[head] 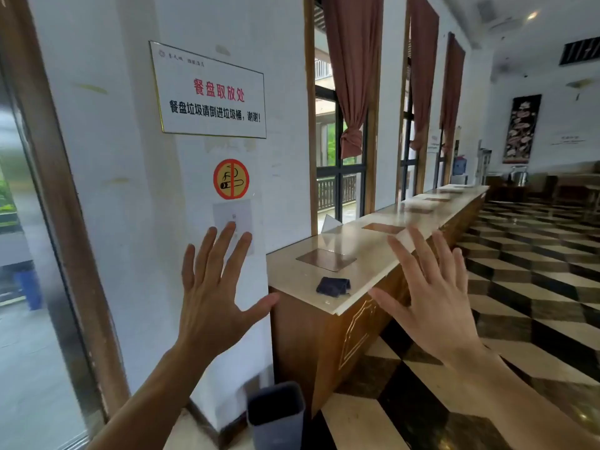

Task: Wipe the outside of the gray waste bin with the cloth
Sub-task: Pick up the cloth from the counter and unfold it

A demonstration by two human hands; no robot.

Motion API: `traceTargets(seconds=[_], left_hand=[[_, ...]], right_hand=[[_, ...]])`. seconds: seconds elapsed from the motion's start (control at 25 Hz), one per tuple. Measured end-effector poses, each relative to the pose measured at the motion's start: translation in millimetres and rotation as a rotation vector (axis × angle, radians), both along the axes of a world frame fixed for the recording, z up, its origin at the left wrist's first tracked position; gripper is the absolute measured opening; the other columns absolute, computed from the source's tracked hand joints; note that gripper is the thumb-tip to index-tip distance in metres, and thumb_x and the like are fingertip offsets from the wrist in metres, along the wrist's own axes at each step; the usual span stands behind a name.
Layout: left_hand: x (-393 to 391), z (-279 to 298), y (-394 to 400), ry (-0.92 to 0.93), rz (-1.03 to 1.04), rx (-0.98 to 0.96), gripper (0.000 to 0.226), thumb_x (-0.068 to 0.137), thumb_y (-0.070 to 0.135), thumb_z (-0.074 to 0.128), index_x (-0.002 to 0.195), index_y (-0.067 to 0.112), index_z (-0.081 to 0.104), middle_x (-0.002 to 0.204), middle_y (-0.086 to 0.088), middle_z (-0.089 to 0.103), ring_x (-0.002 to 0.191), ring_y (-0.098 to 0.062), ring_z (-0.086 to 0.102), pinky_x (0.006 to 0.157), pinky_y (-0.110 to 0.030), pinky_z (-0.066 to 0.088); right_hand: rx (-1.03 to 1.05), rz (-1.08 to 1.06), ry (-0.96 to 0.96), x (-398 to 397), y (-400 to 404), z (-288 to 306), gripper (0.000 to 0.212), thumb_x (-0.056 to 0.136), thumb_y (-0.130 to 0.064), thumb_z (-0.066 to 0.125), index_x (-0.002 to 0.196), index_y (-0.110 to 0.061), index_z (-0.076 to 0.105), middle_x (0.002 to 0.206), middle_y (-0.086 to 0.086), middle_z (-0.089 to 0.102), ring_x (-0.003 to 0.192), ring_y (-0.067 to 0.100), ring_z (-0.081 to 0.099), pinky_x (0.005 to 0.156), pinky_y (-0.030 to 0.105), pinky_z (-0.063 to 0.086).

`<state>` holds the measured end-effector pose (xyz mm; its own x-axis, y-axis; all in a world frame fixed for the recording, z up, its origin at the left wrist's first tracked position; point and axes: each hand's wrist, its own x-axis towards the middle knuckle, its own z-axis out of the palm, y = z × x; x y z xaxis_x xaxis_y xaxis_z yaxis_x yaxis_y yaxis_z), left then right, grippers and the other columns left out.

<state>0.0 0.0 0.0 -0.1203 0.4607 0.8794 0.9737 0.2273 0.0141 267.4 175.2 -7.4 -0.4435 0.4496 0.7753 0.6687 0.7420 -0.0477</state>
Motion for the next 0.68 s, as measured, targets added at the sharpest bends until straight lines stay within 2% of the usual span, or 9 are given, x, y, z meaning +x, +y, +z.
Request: traceTargets(seconds=[0.12,0.2,0.44,0.68], left_hand=[[-14,-18,32,-0.010,0.008,-0.028,0.086,0.080,0.075,0.037,0.151,0.034,0.012,0.158,-0.007,0.025,0.146,-0.026,0.014,0.114,-0.060,0.012],[-27,-36,67,-0.032,-0.003,-0.056,0.084,0.081,0.074,0.038,0.150,0.030,0.018,0.156,-0.008,0.030,0.145,-0.028,0.021,0.113,-0.061,0.016],[-57,-59,193,-0.068,0.004,-0.126,0.080,0.083,0.071,0.037,0.146,0.022,0.029,0.152,-0.010,0.037,0.142,-0.031,0.028,0.113,-0.061,0.018],[-98,-79,303,-0.152,0.019,-0.172,0.078,0.086,0.069,0.034,0.143,0.016,0.034,0.149,-0.015,0.041,0.139,-0.035,0.033,0.110,-0.064,0.021]], right_hand=[[-0.038,-0.030,0.007,-13,29,-21,0.082,0.087,-0.079,0.029,0.154,-0.032,0.026,0.166,0.003,0.015,0.152,0.031,0.004,0.119,0.059,0.005],[-0.068,-0.031,-0.005,-26,64,-41,0.081,0.088,-0.079,0.028,0.154,-0.033,0.027,0.166,0.003,0.016,0.152,0.029,0.003,0.118,0.057,0.005],[-0.127,0.002,-0.014,-80,196,-66,0.078,0.090,-0.076,0.034,0.155,-0.038,0.015,0.166,0.000,0.014,0.153,0.025,0.004,0.118,0.051,0.003],[-0.193,0.056,-0.036,-138,312,-82,0.075,0.090,-0.073,0.040,0.153,-0.033,0.028,0.164,0.001,0.023,0.152,0.028,0.012,0.116,0.050,0.004]])
